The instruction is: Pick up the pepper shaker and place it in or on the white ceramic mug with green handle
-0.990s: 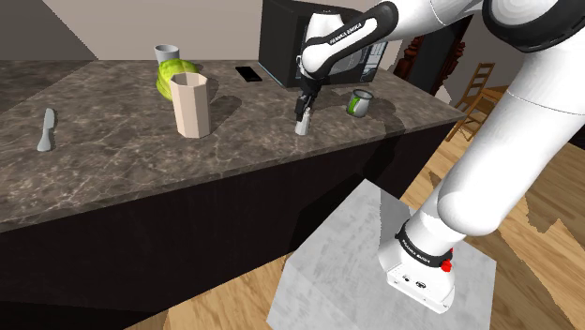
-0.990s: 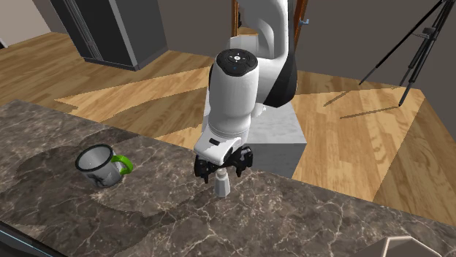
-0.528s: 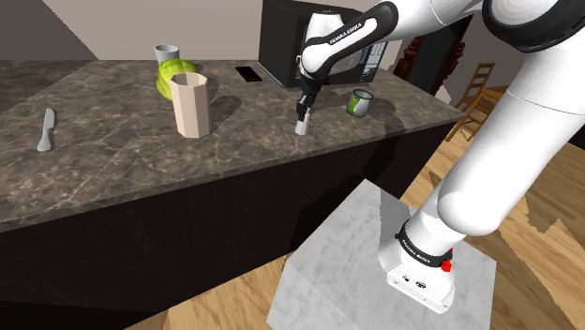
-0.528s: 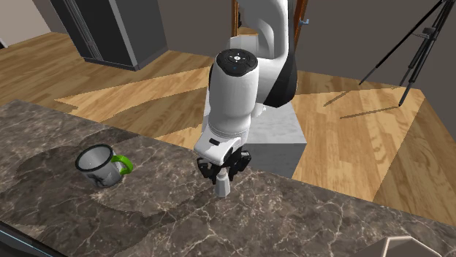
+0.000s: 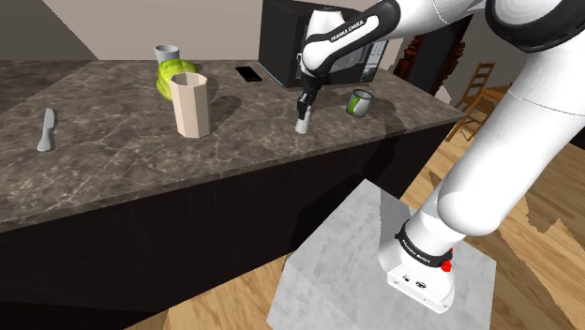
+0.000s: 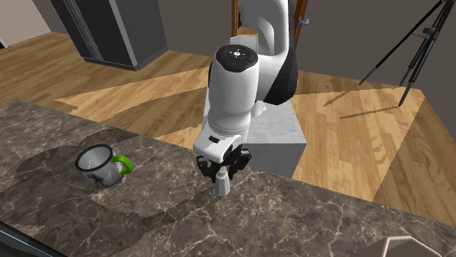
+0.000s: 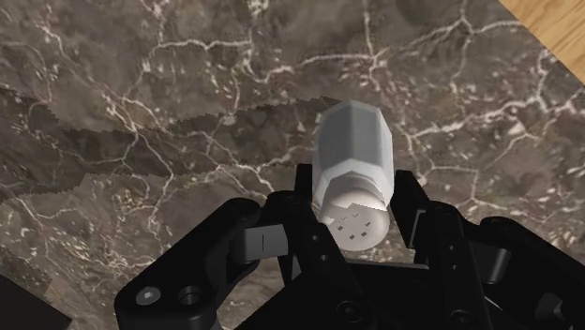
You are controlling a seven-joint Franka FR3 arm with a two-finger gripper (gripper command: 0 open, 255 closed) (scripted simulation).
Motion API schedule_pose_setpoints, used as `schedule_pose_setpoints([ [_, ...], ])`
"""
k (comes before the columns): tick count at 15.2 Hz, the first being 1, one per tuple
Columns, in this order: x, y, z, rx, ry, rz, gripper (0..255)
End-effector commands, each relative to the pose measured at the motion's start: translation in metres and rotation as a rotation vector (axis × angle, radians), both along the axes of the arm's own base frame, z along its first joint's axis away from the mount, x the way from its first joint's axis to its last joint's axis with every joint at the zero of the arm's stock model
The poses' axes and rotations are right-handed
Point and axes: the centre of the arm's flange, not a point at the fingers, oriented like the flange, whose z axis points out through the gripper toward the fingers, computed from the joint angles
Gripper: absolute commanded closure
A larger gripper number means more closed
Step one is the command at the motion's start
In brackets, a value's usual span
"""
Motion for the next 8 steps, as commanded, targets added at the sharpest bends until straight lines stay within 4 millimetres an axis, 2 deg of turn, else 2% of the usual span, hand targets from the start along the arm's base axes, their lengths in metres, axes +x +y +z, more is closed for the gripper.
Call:
schedule_pose_setpoints([
  [1,0.0,0.001,0.009,0.0,0.0,0.0,255],
  [8,0.0,0.001,0.046,0.0,0.0,0.0,255],
])
